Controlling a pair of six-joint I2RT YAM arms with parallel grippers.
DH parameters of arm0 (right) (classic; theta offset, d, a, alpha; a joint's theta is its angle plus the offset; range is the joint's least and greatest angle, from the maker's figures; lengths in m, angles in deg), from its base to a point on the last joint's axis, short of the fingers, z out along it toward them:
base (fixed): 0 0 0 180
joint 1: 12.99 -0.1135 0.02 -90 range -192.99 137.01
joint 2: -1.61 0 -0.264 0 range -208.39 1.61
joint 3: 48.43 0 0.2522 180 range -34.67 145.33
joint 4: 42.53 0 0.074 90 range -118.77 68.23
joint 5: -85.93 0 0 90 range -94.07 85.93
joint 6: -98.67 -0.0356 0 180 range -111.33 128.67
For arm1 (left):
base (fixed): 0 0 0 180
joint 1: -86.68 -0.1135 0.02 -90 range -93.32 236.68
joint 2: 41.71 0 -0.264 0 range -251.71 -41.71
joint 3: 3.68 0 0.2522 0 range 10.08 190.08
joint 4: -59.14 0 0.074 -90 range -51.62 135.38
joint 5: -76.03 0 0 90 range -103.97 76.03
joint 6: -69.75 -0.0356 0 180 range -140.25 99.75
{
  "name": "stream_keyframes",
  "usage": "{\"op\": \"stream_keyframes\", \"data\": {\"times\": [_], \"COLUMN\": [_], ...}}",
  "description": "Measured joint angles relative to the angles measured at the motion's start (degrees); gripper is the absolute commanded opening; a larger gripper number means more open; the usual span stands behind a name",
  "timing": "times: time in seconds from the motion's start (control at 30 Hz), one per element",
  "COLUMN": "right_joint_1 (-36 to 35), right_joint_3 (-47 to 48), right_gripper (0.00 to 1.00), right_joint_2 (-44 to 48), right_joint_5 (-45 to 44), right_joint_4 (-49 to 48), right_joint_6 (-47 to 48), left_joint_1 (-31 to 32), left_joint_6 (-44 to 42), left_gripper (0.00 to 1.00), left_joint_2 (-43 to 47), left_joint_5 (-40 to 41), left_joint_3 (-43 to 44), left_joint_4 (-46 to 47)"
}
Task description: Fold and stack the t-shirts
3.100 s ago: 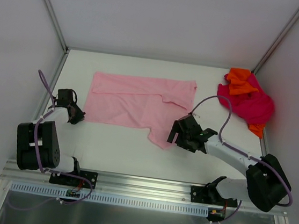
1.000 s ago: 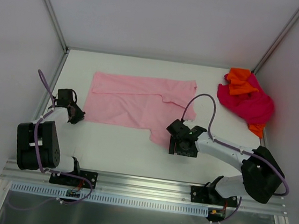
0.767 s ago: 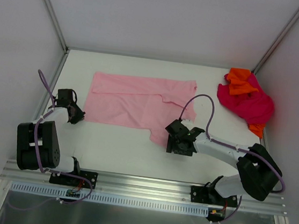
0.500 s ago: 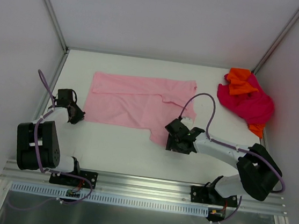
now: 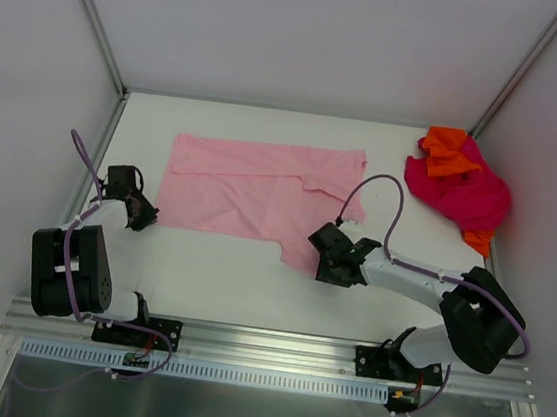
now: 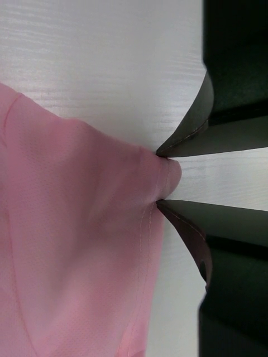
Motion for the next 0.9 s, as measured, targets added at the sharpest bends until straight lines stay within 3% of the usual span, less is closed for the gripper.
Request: {"op": "stream_keyframes", "data": {"times": [0.2,0.27,0.53,0.9], "right_joint_1": [0.24,0.33,0.31,0.31], "right_joint_3": [-1.77,-2.25,-2.84,0.94], "right_gripper": [0.07,0.01,0.01,0.01], "right_joint_2": [1.57,2.05,3.41,12.04], "right_joint_5": [-1.03,-1.05,0.55,1.79], "right_joint_4": [-0.44,-0.90,-1.20,9.25], "right_joint_6": [0.26,0.42,3.89,9.90], "left_joint_1": [0.00,0.00,0.00,0.00], "left_joint_6": [-0.02,-0.02,-0.61,-2.38], "left_gripper": [0.00,0.00,0.00,0.00], "left_joint_2": [0.00,0.00,0.20,7.32], "left_joint_5": [0.00,0.00,-0.02,-0.02], "left_joint_3": [0.00,0.00,0.20,0.20], "left_joint_4": [0.00,-0.02,-0.94,-4.81]}}
